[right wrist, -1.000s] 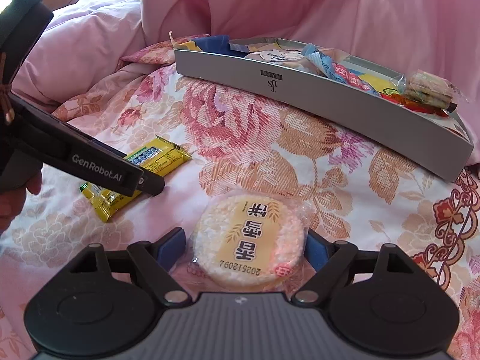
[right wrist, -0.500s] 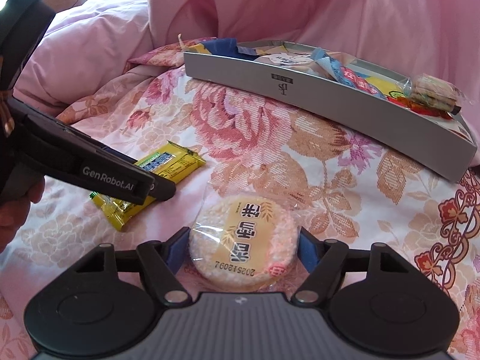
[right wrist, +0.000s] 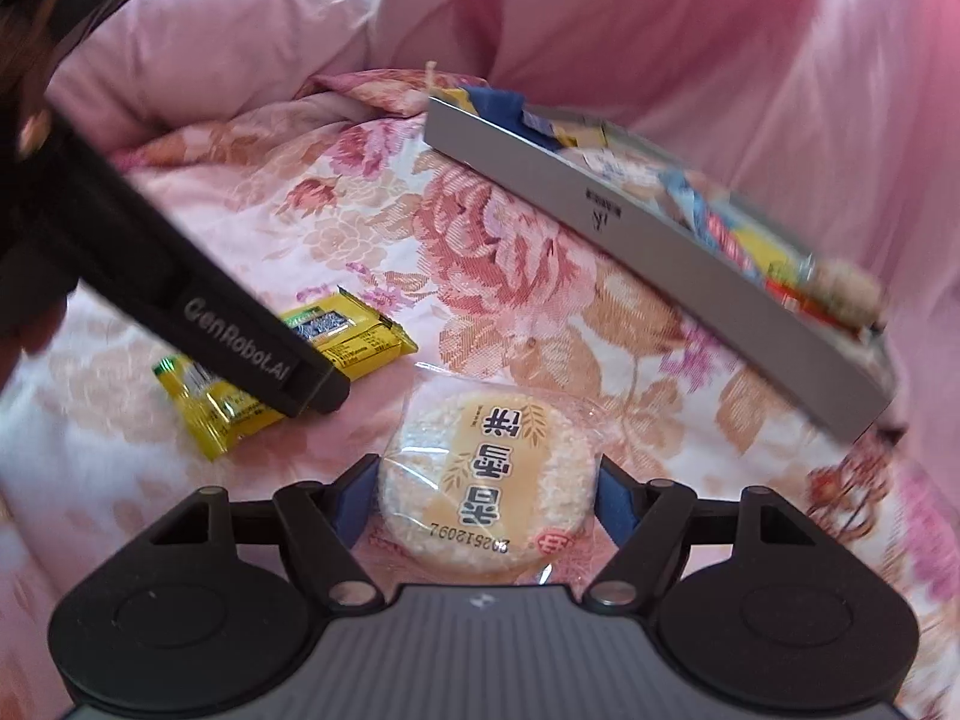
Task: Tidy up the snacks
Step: 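Lift and carry the yellow bar and rice cracker with both tools over the tray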
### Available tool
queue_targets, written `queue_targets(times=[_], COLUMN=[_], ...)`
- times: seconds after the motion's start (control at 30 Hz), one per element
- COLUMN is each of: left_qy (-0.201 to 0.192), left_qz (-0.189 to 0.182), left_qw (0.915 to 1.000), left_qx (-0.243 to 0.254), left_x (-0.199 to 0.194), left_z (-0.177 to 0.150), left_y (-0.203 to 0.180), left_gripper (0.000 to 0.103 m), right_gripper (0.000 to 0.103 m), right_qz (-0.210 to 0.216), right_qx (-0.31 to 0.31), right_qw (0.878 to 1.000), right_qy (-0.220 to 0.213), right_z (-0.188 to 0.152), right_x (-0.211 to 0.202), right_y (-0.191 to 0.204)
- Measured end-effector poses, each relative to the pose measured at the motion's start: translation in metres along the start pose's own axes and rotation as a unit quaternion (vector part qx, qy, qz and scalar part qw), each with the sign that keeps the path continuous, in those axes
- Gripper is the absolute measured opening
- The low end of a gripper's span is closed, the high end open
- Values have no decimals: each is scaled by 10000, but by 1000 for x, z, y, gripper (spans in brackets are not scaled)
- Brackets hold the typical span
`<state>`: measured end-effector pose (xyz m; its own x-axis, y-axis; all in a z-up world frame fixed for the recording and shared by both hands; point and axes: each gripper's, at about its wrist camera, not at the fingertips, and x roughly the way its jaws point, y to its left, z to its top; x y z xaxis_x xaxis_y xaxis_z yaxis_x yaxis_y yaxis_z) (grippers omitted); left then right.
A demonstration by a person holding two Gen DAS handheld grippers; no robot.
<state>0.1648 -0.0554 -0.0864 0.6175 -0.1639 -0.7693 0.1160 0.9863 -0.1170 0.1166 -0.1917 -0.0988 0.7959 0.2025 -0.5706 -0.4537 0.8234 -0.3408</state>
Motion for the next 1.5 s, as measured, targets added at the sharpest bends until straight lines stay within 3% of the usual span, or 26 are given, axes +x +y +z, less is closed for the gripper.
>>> queue_targets(times=[0.17,0.43,0.87,1.2,1.5], left_qy=[-193,-711,-1636,-1980,-1810], left_qz=[-59,-69,-13,50,-81], left_qw=[9998,9971,9864,9802,9834], left_qx=[-71,-252,-148,-24,-39], left_x=[-14,-39,-63,-45,0], left_z=[-3,5,83,162,193], left_y=[-6,-11,-36,-57,-74], left_gripper=[49,50,50,50,50], right_gripper=[76,76,76,76,77], right_qz=[-265,-513,-958,-1302,-1480], right_qx=[-413,-176,420,737,1368], right_qw=[9986,9967,9837,9679,9565], right_qy=[-175,-597,-1461,-2017,-2110], right_z=[-2,7,28,55,56], right_x=[-13,-37,-56,-28,4], right_y=[11,2,-44,-110,-174])
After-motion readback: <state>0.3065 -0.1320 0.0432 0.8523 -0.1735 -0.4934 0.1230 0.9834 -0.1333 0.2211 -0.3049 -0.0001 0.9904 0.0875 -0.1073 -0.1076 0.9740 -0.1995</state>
